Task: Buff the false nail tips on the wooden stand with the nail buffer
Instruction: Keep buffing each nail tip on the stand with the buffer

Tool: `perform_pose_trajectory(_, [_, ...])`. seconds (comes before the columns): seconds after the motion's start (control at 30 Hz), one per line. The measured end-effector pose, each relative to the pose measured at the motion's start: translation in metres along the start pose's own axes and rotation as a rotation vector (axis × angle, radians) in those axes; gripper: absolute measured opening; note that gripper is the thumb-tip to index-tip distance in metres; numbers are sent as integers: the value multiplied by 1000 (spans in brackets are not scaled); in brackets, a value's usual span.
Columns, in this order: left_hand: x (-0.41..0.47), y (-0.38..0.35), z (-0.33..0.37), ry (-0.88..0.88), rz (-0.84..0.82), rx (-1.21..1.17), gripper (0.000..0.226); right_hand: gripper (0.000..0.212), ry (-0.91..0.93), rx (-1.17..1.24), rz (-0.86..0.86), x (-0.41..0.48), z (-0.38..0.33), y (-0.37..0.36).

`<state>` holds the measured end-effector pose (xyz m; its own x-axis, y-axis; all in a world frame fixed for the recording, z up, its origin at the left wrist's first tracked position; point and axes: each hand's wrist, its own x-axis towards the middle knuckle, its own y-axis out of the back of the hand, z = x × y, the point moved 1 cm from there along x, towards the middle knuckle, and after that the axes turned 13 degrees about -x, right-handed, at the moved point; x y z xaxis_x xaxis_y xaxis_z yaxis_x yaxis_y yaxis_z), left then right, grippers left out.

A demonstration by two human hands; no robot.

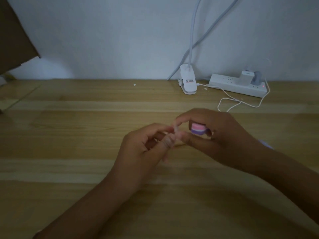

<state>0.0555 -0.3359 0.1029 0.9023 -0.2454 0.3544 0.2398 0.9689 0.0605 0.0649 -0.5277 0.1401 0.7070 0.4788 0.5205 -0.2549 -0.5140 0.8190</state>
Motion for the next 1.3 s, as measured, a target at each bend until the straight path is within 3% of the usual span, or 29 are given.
perform_pose_trajectory(0.13, [3,10,-3,15,156,397,14,20,-160,-115,-159,12,31,3])
perform_pose_trajectory(0.23, [4,10,-1,4,77,579,10,17,-201,-200,-321,9,41,-5])
perform_pose_trajectory(0.37, [2,7,0,-106,-41,768,9,10,-194,-242,-306,5,41,-11])
perform_pose_trajectory(0.53, [0,3,2,-38,-143,867,29,31,-242,-258,-330,3,44,-11])
perform_pose_trajectory(0.87, [2,5,-1,-28,-152,818,29,21,-123,-217,-251,-12,52,3])
perform_pose_trajectory(1.03, [-2,3,4,-211,-39,839,18,32,-84,-99,-95,-24,35,18])
perform_pose_trajectory(1.13, [-5,-3,10,-251,-93,598,16,29,-62,-1,-54,-29,19,24])
perform_pose_trajectory(1.23, [-11,-16,15,-90,-230,234,27,29,-46,103,-22,-32,6,27])
perform_pose_trajectory(1.3, [-13,-22,16,-16,-269,135,24,30,-32,120,-4,-35,-2,26])
